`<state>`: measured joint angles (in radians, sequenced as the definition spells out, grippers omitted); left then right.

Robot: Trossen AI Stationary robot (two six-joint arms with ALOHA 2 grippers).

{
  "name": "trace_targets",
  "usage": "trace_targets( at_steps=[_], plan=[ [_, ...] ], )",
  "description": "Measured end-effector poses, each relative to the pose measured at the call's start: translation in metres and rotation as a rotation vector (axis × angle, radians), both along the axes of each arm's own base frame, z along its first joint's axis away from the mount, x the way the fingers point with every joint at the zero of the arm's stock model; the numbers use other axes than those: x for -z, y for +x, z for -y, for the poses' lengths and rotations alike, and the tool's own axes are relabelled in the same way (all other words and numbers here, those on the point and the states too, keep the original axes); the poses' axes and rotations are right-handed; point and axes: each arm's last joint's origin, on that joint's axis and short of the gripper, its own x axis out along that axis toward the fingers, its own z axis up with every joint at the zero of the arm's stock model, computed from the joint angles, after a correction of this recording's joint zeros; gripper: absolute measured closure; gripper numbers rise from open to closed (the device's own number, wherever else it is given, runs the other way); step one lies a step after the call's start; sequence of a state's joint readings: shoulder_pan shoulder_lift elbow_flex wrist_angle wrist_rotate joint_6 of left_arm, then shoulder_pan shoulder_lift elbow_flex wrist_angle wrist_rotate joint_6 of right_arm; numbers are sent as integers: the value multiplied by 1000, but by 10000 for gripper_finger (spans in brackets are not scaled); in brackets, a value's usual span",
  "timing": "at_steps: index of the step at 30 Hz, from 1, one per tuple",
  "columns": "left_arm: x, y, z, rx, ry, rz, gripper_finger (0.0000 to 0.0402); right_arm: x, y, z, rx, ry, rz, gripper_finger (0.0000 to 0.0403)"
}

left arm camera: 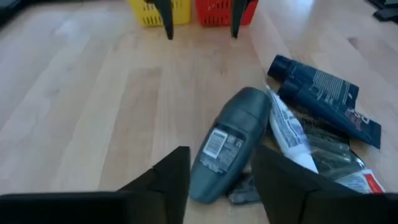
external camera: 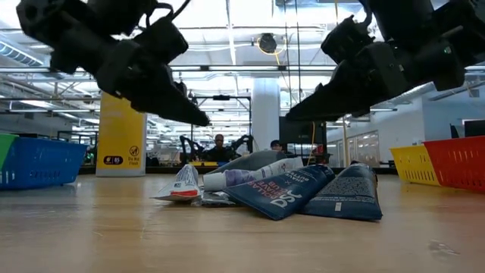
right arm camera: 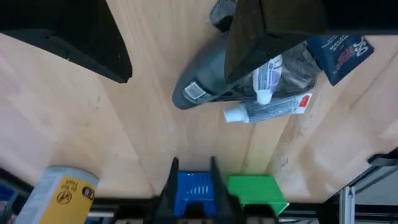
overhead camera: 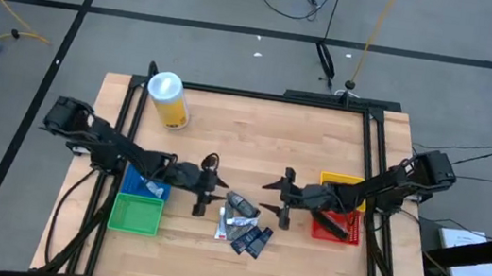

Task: Pick & Place Travel size toiletries
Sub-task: Put the black deodorant into the yellow basket

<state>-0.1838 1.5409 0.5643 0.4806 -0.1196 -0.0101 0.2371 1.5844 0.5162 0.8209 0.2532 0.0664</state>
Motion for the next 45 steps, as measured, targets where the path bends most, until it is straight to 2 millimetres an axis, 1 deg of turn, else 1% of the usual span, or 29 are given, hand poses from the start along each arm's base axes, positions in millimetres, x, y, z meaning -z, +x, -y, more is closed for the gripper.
trace_targets(
  at_steps=[1, 4, 8, 9, 11, 12, 15, 17, 19, 25, 27, 29, 30, 40, 45],
  plan=[
    [3, 1, 0, 5, 5, 12, 220, -1, 0, 0, -1, -2, 12, 156],
    [10, 16, 4, 60, 6, 58, 179, -2, 0, 0, 1, -5, 22, 158],
    [20, 39, 5, 117, -8, 20, 127, -4, 1, 2, 6, -4, 31, 158],
    [23, 42, 4, 114, -4, -12, 118, -4, 1, 2, 7, -4, 30, 158],
    [26, 54, 2, 104, 7, -26, 104, -2, 1, 2, 6, -6, 16, 159],
    [27, 56, 0, 101, 15, -37, 99, -2, 1, 2, 6, -7, 14, 160],
    [30, 67, -3, 150, 24, -39, 95, -1, 0, 2, 8, -3, 0, 160],
    [36, 68, -6, 191, 11, -67, 94, 0, 0, 2, 8, -4, -5, 160],
    [39, 73, -7, 226, -3, -62, 94, 0, 0, 2, 8, -4, -8, 161],
    [55, 75, -9, 272, 4, -101, 94, 2, -1, 2, 9, -6, -25, 163],
    [57, 79, -8, 279, 20, -90, 94, 3, -1, 2, 9, -8, -33, 163],
    [60, 78, -8, 283, 19, -101, 94, 3, -1, 2, 9, -10, -40, 164],
    [60, 81, -8, 283, 19, -89, 94, 4, -2, 2, 9, -11, -44, 164],
    [63, 83, -6, 291, 6, -70, 94, 3, -1, 2, 9, -11, -42, 165],
    [63, 83, -5, 294, -39, -77, 95, 4, -2, 2, 9, -13, -46, 165]
  ],
)
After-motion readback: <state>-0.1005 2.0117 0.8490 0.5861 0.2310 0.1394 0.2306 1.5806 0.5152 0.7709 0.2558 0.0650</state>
